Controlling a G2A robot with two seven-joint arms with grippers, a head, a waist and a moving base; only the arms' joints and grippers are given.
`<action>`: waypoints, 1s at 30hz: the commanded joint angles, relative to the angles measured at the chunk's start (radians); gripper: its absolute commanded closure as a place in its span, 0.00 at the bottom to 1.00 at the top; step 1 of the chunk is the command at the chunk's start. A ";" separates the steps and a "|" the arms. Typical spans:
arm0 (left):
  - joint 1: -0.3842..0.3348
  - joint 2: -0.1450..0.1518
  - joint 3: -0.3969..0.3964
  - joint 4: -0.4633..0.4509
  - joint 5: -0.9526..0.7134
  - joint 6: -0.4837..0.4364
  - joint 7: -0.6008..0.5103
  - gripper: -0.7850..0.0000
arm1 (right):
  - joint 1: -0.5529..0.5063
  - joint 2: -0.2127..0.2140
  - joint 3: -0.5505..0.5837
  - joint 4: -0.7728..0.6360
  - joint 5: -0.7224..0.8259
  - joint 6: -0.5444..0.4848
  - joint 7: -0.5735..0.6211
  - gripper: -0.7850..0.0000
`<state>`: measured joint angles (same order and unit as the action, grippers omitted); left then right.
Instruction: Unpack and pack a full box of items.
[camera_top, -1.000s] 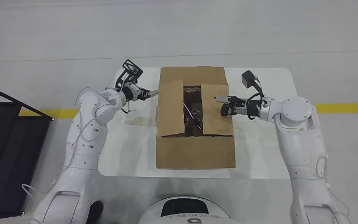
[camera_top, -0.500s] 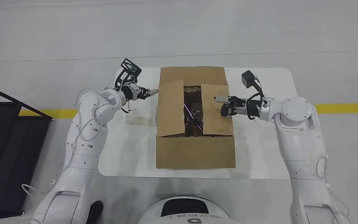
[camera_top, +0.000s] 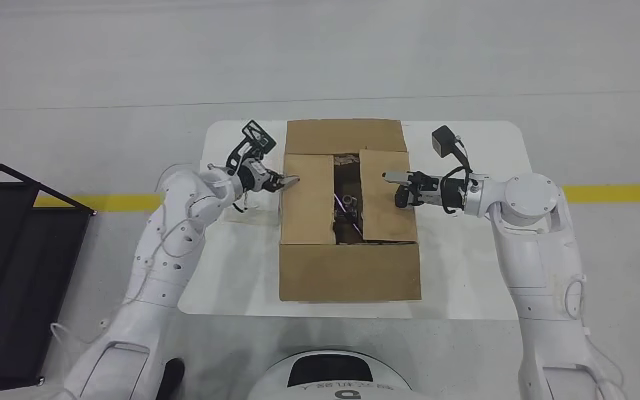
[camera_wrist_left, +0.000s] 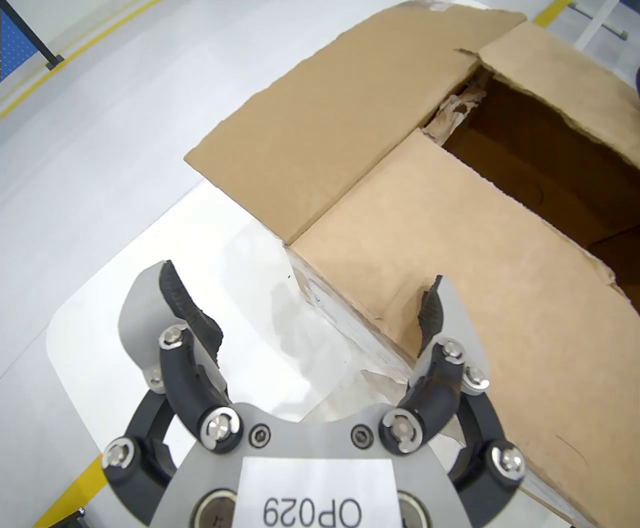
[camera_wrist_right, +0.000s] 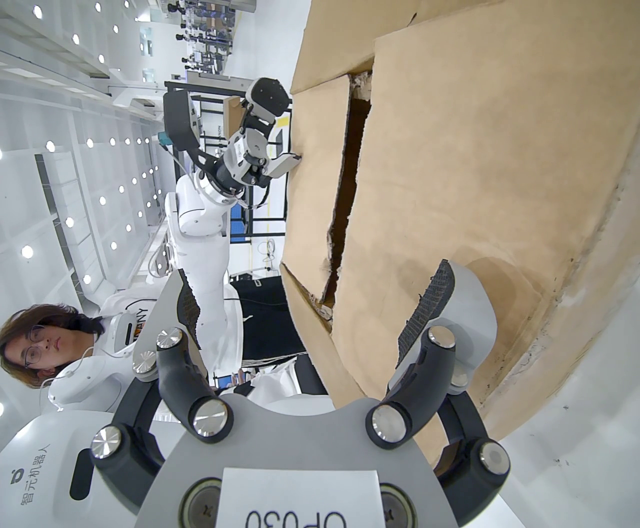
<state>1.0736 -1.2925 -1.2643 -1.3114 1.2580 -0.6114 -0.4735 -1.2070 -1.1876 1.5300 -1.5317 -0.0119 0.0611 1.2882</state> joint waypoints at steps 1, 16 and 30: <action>-0.013 -0.001 0.013 0.019 -0.001 0.002 0.000 0.00 | 0.000 0.000 0.000 0.000 0.000 0.000 0.000 0.00; -0.007 0.023 -0.032 0.005 -0.091 -0.110 0.048 0.00 | -0.041 0.000 0.070 -0.009 0.146 -0.034 -0.223 0.00; -0.009 0.039 -0.025 0.017 -0.091 -0.105 0.032 0.00 | -0.047 -0.002 0.105 0.065 0.225 -0.006 -0.404 0.00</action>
<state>1.0647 -1.2547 -1.2909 -1.2954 1.1659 -0.7152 -0.4416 -1.2588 -1.1884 1.6320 -1.4878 0.1918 0.0561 0.9515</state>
